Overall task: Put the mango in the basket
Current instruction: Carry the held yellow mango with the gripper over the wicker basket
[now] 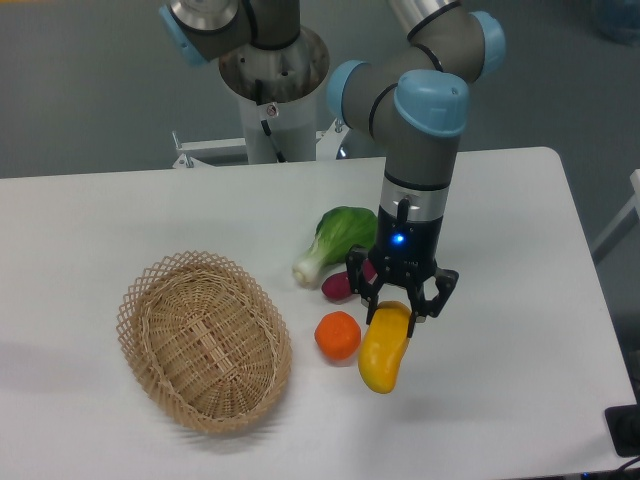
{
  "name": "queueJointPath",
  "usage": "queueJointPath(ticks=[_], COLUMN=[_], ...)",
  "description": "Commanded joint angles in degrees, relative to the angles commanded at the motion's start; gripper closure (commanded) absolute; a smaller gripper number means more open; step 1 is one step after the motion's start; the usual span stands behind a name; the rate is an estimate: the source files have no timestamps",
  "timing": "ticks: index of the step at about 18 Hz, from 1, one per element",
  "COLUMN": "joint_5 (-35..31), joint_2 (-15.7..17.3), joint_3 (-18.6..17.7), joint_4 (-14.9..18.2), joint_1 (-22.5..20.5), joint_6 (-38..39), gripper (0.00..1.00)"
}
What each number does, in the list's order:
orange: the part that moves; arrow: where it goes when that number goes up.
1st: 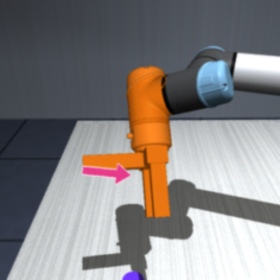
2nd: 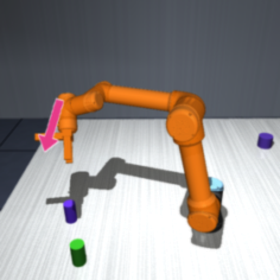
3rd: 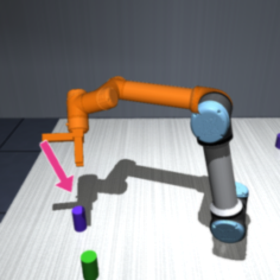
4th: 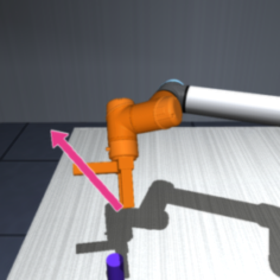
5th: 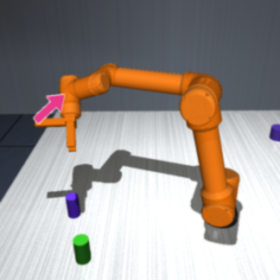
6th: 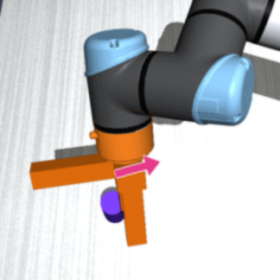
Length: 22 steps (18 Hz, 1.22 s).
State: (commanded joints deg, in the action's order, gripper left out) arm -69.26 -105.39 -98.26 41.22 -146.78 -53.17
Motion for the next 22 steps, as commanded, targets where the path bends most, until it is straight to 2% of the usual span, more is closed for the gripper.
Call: queueJointPath(ticks=[4,6,10,16,19,22], joint_5=[0.2,0.2,0.1,-4.1,-8.8,-9.3], joint_2=[1.9,4.2,7.6,6.7,5.0,3.8], joint_3=[-1.2,-4.0,-6.7,-7.4,-7.6,-7.5], joint_4=[0.8,0.7,0.8,0.8,0.7,0.4], joint_1=[0.3,0.5,1.4,6.6,9.6,11.4], joint_6=[0.9,0.8,3.9,11.9,14.1,18.6], gripper=[0.58,0.58,0.58,0.58,0.58,0.58])
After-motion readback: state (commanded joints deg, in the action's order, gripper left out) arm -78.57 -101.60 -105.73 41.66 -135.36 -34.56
